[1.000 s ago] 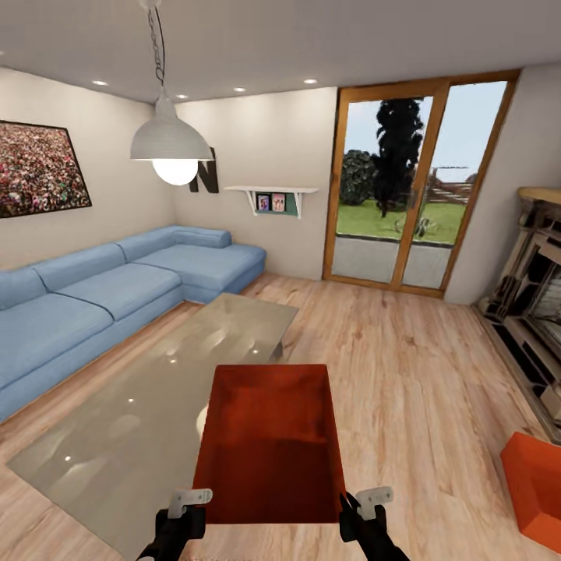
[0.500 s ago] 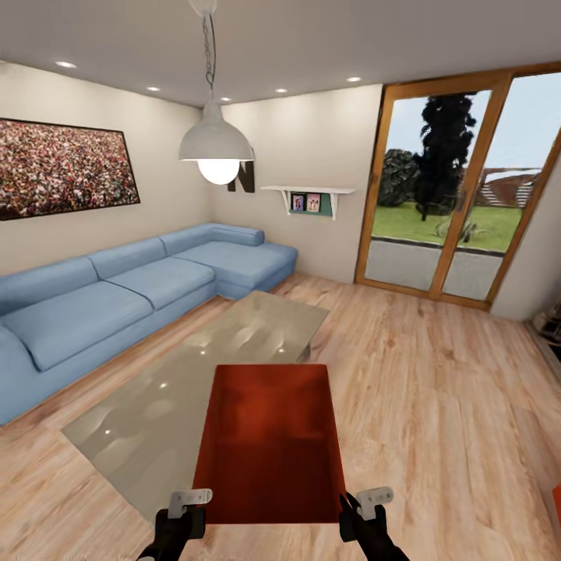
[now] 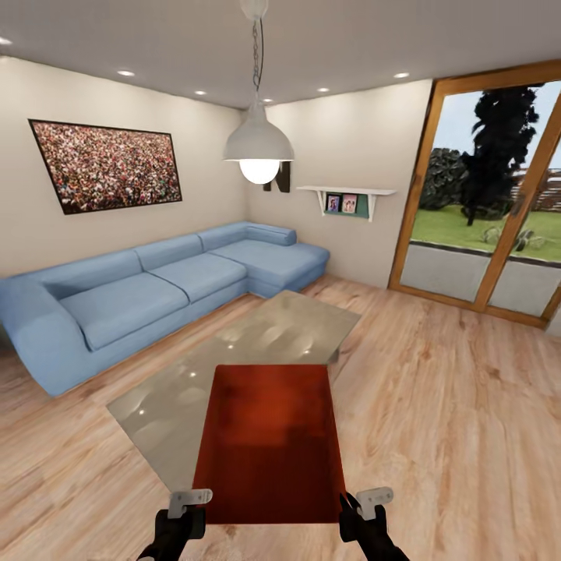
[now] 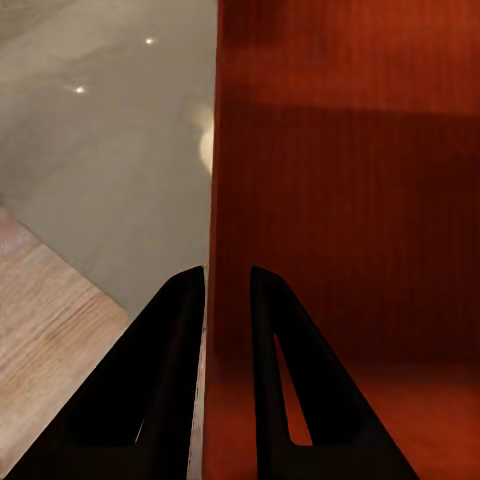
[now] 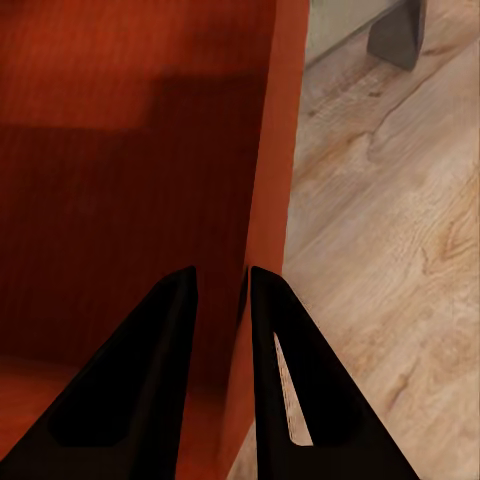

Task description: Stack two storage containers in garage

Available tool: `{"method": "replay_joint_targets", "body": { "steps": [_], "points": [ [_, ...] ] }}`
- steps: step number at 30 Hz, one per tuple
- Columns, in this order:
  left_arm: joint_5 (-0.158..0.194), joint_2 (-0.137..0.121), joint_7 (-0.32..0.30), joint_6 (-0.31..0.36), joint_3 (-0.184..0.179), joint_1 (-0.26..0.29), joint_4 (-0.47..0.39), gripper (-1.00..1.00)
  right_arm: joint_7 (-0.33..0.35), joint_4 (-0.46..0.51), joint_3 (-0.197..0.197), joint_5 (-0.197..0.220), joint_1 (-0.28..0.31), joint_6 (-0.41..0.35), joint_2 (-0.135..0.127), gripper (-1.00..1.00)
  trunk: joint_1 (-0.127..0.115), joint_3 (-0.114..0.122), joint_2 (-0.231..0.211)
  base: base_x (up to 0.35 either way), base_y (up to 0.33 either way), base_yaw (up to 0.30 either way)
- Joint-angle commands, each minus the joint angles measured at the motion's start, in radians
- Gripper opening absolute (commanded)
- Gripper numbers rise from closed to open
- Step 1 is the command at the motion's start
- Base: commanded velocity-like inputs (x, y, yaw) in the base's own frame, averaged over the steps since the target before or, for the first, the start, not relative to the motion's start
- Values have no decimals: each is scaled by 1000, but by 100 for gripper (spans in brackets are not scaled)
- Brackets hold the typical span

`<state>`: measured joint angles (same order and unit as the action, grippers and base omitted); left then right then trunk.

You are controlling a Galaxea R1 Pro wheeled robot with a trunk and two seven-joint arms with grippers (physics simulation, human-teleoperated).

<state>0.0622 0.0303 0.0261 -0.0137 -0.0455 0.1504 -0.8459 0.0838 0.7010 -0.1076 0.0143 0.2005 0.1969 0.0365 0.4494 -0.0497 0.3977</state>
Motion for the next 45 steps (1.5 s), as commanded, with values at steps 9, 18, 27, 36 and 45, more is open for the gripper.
{"method": "replay_joint_targets", "body": {
  "steps": [9,18,27,36,45],
  "points": [
    [-2,-8,12,0,1,1,-2,-100,7,-3,-3,1,0,3,-1,-100,1,-2,2,0,0,289],
    [-2,-6,12,0,1,1,-2,-100,7,-3,-3,1,0,3,-1,-100,1,-2,2,0,0,289],
    [-2,-6,12,0,1,1,-2,-100,7,-3,-3,1,0,3,-1,-100,1,-2,2,0,0,289],
    [-2,-7,12,0,1,1,-2,-100,7,-3,-3,1,0,3,-1,-100,1,-2,2,0,0,289],
    [-2,-7,12,0,1,1,-2,-100,7,-3,-3,1,0,3,-1,-100,1,6,2,0,0,258]
  ]
}}
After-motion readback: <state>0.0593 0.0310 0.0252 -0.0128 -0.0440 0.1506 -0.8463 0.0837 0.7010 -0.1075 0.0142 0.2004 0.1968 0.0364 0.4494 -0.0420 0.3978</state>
